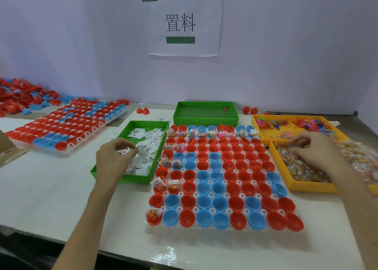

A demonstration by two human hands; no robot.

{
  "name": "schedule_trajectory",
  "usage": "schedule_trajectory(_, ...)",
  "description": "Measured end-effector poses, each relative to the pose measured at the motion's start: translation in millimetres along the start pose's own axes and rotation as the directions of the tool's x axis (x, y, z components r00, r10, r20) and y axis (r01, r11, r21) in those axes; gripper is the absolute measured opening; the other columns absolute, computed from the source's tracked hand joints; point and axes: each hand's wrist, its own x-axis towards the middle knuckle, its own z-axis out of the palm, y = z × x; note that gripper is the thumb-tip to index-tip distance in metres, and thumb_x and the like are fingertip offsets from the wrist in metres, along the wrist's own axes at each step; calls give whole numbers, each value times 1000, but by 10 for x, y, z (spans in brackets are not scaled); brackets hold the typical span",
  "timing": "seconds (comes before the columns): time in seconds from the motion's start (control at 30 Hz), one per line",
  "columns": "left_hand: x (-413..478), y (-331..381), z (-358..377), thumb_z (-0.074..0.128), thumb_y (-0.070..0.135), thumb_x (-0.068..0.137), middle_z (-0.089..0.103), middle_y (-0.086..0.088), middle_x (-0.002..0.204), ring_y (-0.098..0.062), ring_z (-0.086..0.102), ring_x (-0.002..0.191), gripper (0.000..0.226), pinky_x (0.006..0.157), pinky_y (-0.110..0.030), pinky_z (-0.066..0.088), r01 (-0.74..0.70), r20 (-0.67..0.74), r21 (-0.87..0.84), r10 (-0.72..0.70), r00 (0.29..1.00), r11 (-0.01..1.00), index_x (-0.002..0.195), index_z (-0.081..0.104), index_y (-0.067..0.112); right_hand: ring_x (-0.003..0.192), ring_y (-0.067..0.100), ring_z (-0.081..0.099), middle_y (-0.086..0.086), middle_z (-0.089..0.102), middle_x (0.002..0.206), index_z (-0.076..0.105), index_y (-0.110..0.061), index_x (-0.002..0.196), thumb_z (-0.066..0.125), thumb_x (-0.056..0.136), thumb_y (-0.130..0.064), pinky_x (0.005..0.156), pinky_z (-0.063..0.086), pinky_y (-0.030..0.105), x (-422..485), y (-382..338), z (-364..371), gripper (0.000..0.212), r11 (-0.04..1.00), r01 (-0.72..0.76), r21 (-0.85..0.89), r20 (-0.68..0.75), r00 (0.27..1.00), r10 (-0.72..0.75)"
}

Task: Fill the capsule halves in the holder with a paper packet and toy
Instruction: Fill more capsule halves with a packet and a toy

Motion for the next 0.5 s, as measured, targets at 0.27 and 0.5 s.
schedule_trajectory(0.27,-39,37,21,82,27,82,70,0,78,-14,67,71,18,67,-26,52,3,-97,-71,-10,995,997,84,70,14,68,9,56,1,66,76,72,-16,82,74,83,-1,61,39,25,-3,13,-37,15,985,132,110,-278,956,-97)
schedule_trajectory(0.5,-145,268,-49,81,24,81,73,-2,82,-6,71,71,21,71,-25,56,-57,-183,-266,8,983,962,92,70,10,83,19,64,0,69,86,71,-21,87,76,88,-24,75,54,39,10,40,-101,6,985,99,139,-189,979,-71)
